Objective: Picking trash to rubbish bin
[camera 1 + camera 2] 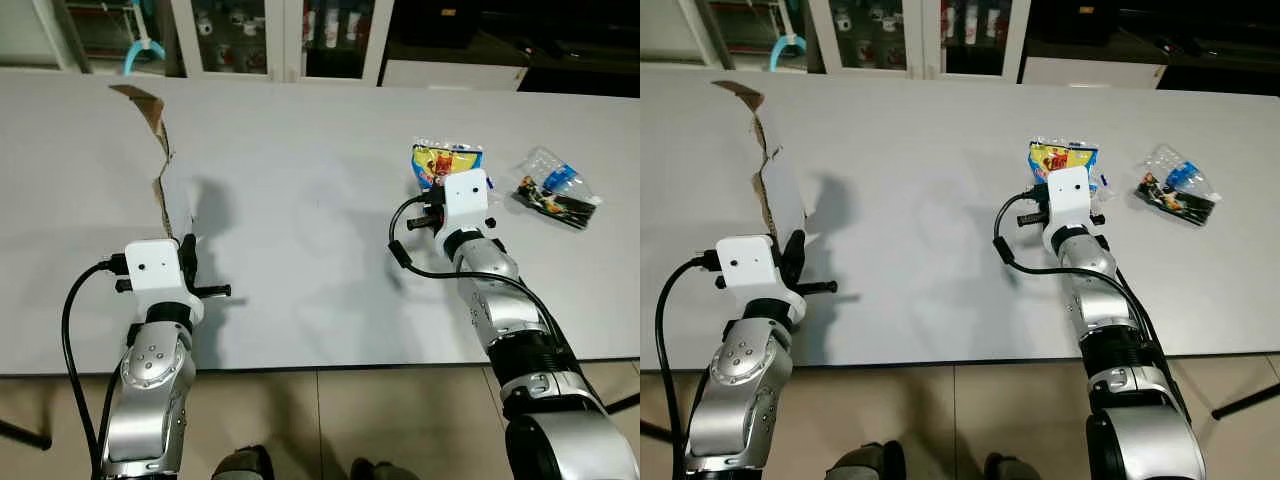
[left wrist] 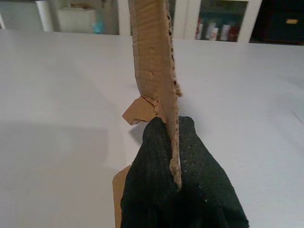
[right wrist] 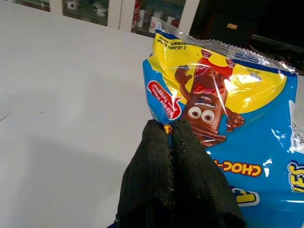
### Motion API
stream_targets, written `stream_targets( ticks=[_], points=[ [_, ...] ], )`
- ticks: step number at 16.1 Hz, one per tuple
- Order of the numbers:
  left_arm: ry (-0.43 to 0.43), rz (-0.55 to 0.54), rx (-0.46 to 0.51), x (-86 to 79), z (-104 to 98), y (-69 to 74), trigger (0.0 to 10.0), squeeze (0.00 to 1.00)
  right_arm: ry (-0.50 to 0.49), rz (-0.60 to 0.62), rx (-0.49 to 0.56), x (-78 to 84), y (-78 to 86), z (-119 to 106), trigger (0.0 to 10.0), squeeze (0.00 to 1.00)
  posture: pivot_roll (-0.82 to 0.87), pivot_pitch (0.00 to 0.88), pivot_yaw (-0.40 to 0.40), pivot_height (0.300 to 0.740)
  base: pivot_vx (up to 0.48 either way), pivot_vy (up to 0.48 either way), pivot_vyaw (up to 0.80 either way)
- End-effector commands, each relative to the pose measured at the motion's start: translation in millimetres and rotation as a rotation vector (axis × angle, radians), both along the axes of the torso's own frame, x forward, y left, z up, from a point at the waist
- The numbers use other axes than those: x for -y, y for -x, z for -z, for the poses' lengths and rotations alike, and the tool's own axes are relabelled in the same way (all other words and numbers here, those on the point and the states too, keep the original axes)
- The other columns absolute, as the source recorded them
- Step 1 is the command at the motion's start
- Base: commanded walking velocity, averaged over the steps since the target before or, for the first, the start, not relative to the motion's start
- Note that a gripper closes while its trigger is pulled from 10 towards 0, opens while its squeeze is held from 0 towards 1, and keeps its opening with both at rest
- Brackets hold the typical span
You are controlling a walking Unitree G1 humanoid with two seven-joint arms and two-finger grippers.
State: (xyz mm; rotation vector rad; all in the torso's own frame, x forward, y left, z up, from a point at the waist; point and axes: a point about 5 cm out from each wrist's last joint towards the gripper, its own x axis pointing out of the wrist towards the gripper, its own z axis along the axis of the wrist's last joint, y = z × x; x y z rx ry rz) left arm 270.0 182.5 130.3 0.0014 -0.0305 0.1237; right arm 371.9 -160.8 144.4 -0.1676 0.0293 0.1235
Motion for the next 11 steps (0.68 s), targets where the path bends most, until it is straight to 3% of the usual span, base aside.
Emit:
stream_targets(
  ticks=[1, 4, 8, 11],
  points=[
    [0.011, 0.004, 0.001, 2.6, -1.7, 0.3, 10.0, 0.0, 0.004, 0.01, -0.007, 5.6, 2.5, 0.9, 10.0, 0.0, -0.04, 0.088, -0.026, 0.74, 0.0, 0.0, -0.76],
    [0.03, -0.001, -0.009, -0.9, -1.2, -0.7, 10.0, 0.0, -0.006, 0.006, -0.002, 5.7, 4.2, -0.3, 10.0, 0.0, -0.04, 0.089, -0.024, 0.74, 0.0, 0.0, -0.67],
    [0.031, -0.001, -0.022, -2.7, 0.7, -0.7, 10.0, 0.0, -0.016, -0.003, -0.011, 5.3, 6.1, -0.4, 10.0, 0.0, -0.04, 0.088, -0.023, 0.74, 0.0, 0.0, 0.0],
    [0.032, 0.002, -0.03, -1.8, 2.1, -1.1, 10.0, 0.0, -0.013, -0.004, -0.013, 5.2, 5.8, -0.8, 10.0, 0.0, -0.04, 0.088, -0.023, 0.74, 0.0, -0.257, -0.57]
  ],
)
